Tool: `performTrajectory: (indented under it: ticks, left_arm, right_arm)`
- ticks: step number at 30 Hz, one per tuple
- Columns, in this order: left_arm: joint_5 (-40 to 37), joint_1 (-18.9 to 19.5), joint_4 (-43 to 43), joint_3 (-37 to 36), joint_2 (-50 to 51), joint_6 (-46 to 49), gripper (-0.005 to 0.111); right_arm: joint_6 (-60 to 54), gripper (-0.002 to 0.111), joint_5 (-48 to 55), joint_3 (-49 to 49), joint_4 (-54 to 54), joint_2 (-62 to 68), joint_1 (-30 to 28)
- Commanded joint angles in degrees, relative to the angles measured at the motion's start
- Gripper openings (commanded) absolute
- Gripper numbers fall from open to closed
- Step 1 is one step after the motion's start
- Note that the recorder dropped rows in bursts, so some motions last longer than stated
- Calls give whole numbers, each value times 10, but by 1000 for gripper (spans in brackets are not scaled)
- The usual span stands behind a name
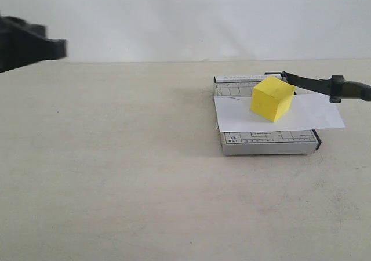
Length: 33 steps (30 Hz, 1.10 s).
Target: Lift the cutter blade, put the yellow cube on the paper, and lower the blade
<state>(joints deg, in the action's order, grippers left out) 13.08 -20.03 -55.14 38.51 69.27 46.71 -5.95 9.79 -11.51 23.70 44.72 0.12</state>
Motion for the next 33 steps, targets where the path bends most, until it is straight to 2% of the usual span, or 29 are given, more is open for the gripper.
performTrajectory:
  ticks: [1, 3, 5, 12, 17, 20, 23, 26, 29, 30, 31, 32, 33]
  left_arm:
    - [-100, 131, 186, -49, -31, -215, 5]
    - [-141, 165, 220, -55, -59, -215, 5]
    - [-144, 180, 199, -62, -108, -226, 5]
    - [-86, 182, 237, -65, -370, -159, 5]
    - [-185, 181, 246, -80, -508, -123, 5]
    - [-215, 181, 243, -129, -544, -183, 5]
    - [-190, 181, 243, -208, -553, -254, 5]
    - [-120, 182, 246, -296, -545, -249, 5]
    - [-63, 182, 247, -384, -541, -190, 5]
    - [-65, 182, 243, -385, -541, -172, 5]
    - [-125, 186, 242, -385, -541, -149, 5]
    - [-144, 188, 242, -385, -540, -135, 5]
    - [-151, 188, 239, -385, -540, -157, 5]
  right_arm:
    - [-3, 0, 11, -1, 0, 0, -1]
    - [-3, 0, 14, -1, 0, 0, -1]
    - [-3, 0, 16, -1, 0, 0, -1]
    - [-3, 0, 20, -1, 0, 0, -1]
    - [-3, 0, 0, -1, 0, 0, -1]
    - [-3, 0, -8, -1, 0, -1, -1]
    - [-3, 0, -18, -1, 0, -1, -1]
    - [-3, 0, -18, -2, 0, -1, -1]
    - [-3, 0, -12, -9, 0, -1, -1]
    - [-6, 0, -5, -13, 0, -1, -1]
    - [-12, 0, 3, -19, 0, -1, -1]
    - [-22, 0, 13, -25, 0, -4, -1]
    - [-54, 0, 46, -38, 0, -10, -1]
